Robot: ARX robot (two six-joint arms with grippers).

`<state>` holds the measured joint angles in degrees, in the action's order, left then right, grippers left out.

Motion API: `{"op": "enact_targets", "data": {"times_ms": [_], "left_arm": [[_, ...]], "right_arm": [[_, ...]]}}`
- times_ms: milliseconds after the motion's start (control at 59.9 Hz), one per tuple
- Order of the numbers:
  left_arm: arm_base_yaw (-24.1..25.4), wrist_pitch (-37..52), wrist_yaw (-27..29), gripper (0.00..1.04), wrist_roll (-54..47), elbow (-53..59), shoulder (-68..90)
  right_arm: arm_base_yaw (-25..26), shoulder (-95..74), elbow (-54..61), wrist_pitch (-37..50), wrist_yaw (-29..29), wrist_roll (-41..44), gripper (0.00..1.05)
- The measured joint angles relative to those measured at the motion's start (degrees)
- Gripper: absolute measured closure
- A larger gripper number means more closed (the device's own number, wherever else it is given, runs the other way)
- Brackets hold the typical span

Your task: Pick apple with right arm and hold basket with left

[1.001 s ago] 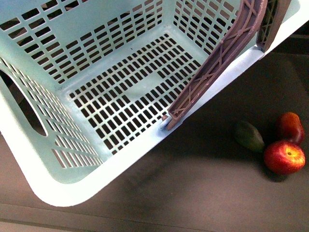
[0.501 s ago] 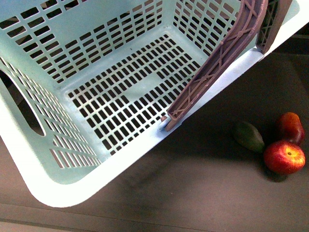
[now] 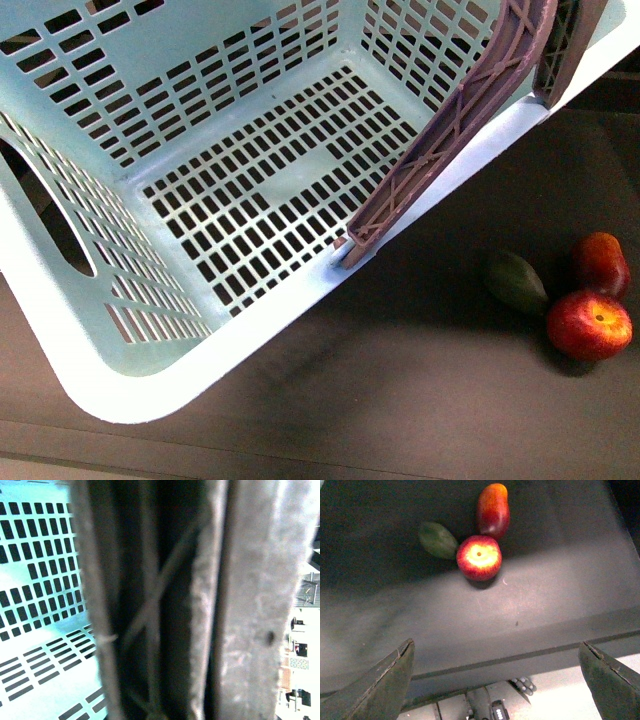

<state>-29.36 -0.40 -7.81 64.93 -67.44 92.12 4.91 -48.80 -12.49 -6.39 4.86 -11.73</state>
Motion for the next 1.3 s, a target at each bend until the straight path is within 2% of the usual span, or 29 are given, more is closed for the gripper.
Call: {"op": "enact_targets", "data": {"times_ms": [184, 234, 334, 551, 1301], "left_arm": [[0.0, 0.0, 0.11, 0.9, 0.02, 0.0, 0.0], [0.0, 0.0, 0.11, 0.9, 0.0, 0.0, 0.0], [0.0, 0.0, 0.07, 0.9, 0.02, 0.0, 0.0], [0.0, 0.0, 0.07, 0.9, 0.02, 0.0, 0.0], [0.02, 0.0, 0.13, 0.9, 0.02, 0.0, -0.02]], "right_arm": [[-0.11, -34.01, -4.09, 27.52, -2.21, 6.38, 0.09], [-0.72, -42.8, -5.9, 32.57, -2.51, 8.04, 0.09], [-1.01, -56.37, -10.01, 37.38, -1.55, 10.84, 0.09], [-0.81, -72.15, -19.5, 37.86, -0.92, 11.5, 0.09], [0.87, -85.53, -35.52, 33.29, -1.07, 9.79, 0.09]]}}
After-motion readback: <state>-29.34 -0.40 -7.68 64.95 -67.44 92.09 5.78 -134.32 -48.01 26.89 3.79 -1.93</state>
